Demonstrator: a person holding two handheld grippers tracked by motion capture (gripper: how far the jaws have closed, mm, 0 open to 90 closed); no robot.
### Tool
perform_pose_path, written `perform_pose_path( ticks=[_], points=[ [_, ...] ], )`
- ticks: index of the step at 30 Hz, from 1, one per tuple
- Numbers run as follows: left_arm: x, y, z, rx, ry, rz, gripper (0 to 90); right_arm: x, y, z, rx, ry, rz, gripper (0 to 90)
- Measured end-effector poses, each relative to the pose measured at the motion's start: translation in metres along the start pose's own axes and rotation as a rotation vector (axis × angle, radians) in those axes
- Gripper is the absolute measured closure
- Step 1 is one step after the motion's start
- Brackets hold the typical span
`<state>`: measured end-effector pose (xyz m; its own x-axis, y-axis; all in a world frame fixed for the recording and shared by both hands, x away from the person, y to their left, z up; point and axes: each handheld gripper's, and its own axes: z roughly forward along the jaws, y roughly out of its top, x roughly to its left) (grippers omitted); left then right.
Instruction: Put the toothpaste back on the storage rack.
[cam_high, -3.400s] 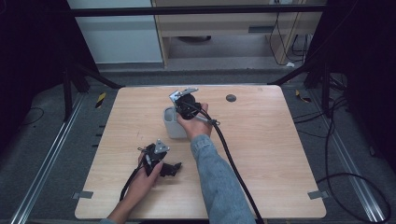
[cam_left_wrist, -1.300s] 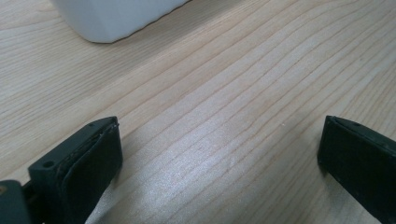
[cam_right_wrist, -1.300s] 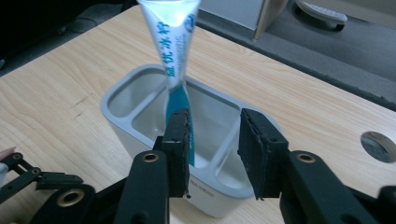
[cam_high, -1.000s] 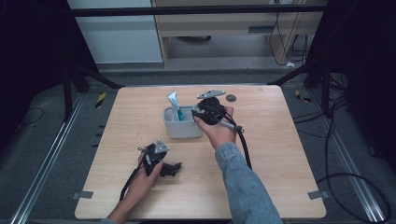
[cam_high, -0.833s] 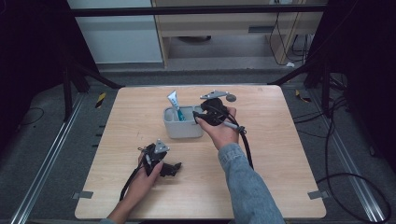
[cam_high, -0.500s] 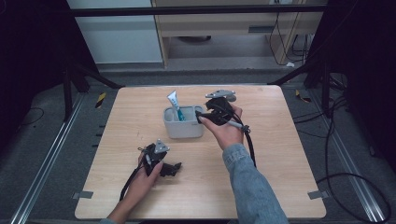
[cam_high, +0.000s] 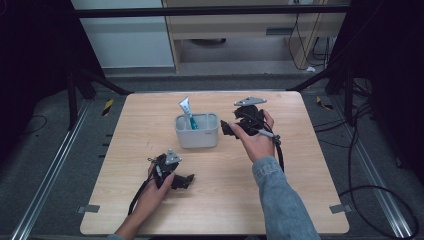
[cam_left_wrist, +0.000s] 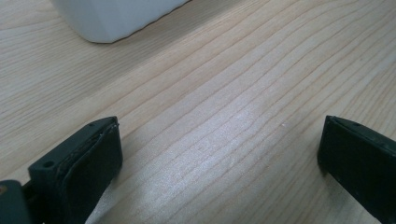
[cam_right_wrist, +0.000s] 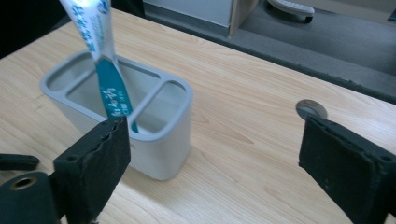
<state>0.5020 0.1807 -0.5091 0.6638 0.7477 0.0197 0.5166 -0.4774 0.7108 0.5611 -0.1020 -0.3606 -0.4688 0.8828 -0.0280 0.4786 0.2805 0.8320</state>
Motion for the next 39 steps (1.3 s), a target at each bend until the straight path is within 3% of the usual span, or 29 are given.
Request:
perform_pose_path(
  ticks=[3,16,22,28,39],
  points=[
    [0.0,0.0,0.0,0.0,0.0,0.0,0.0,-0.007,-0.005,-0.003,0.006,-0.022,0.01,8.2],
    [0.0,0.0,0.0,0.003,-0.003,0.005,0.0,-0.034,-0.029,-0.002,0.043,-0.089,-0.043,10.4],
    [0.0,0.0,0.0,0.003,-0.003,0.005,0.0,-0.056,-0.051,-0.009,0.052,-0.115,0.003,10.8],
    [0.0,0.0,0.0,0.004,-0.003,0.006,0.0,-0.072,-0.071,-0.015,0.073,-0.138,0.018,11.0],
    [0.001,0.0,0.0,0.005,-0.003,0.008,0.0,-0.091,-0.107,-0.016,0.107,-0.164,0.063,10.9]
  ],
)
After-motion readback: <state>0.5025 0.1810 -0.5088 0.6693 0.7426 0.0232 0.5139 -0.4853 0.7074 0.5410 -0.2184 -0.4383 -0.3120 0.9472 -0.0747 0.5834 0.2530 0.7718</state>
